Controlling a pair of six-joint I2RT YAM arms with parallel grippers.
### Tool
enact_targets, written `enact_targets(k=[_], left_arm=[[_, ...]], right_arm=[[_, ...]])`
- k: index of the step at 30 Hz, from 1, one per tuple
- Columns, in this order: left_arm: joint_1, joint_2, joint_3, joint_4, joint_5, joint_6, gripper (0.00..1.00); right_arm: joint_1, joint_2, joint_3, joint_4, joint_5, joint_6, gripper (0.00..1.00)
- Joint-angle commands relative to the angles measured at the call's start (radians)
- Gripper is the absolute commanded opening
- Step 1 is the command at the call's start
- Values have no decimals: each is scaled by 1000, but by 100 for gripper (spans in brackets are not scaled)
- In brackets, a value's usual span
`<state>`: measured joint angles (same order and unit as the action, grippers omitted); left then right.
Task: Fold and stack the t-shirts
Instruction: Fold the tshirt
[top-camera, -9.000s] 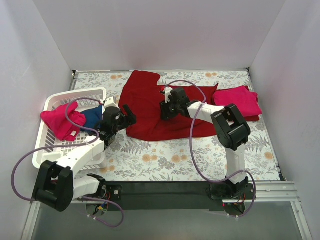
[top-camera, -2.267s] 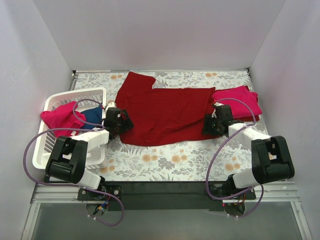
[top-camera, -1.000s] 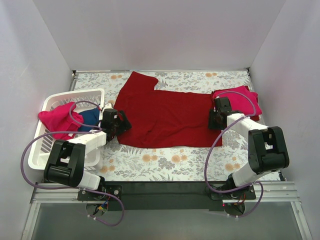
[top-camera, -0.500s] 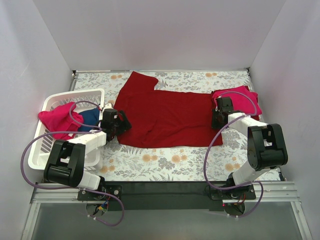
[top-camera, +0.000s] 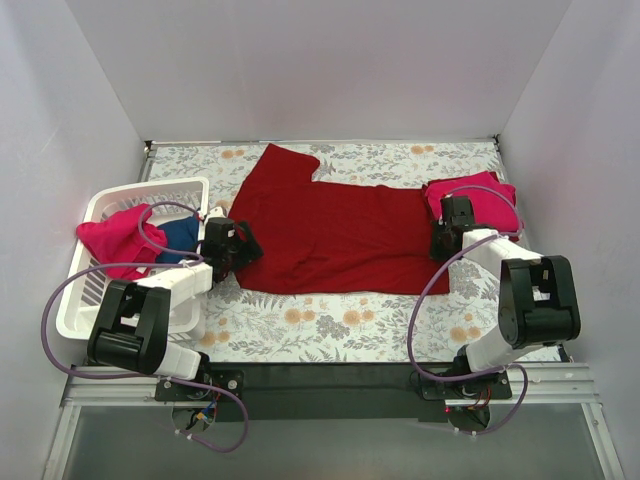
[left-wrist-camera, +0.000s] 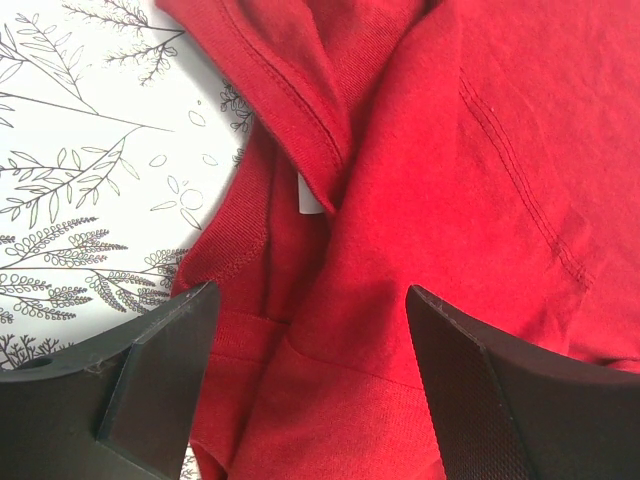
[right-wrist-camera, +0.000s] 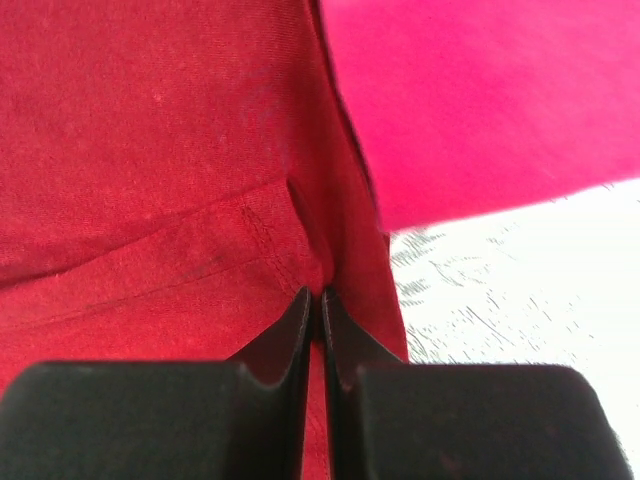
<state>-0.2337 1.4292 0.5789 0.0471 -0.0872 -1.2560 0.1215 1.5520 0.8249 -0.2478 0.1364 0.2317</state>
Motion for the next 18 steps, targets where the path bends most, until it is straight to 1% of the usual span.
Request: enact_targets(k=[1, 7, 10, 11, 13, 14, 15, 16, 17, 18], left_arm=[[25, -41, -17, -24, -45, 17, 70], [25, -46, -22, -4, -30, 24, 70], [22, -68, -22, 45, 26, 32, 70], [13, -75, -19, 57, 43, 33, 70], [-4, -79, 16, 72, 43, 41, 70], [-25, -76, 31, 76, 40, 46, 70], [-38, -75, 50, 79, 18, 55, 70], [-52, -70, 74, 77, 1, 64, 70], [-82, -61, 119, 74, -38, 78, 70], [-98, -55, 146, 74, -64, 78, 70]], right_arm=[[-31, -50, -10, -60, 80, -15, 1], [-40, -50, -13, -81, 49, -35, 1], [-40, -62, -7, -65, -16, -46, 12], [-39, -69, -3, -59, -38, -51, 19], [-37, -95, 16, -41, -107, -60, 25], [-36, -105, 22, -33, -127, -61, 30], [-33, -127, 28, -28, -129, -66, 32], [-28, -139, 37, -21, -179, -74, 34], [-23, -160, 46, -16, -188, -78, 38], [-23, -170, 46, -16, -189, -78, 39]])
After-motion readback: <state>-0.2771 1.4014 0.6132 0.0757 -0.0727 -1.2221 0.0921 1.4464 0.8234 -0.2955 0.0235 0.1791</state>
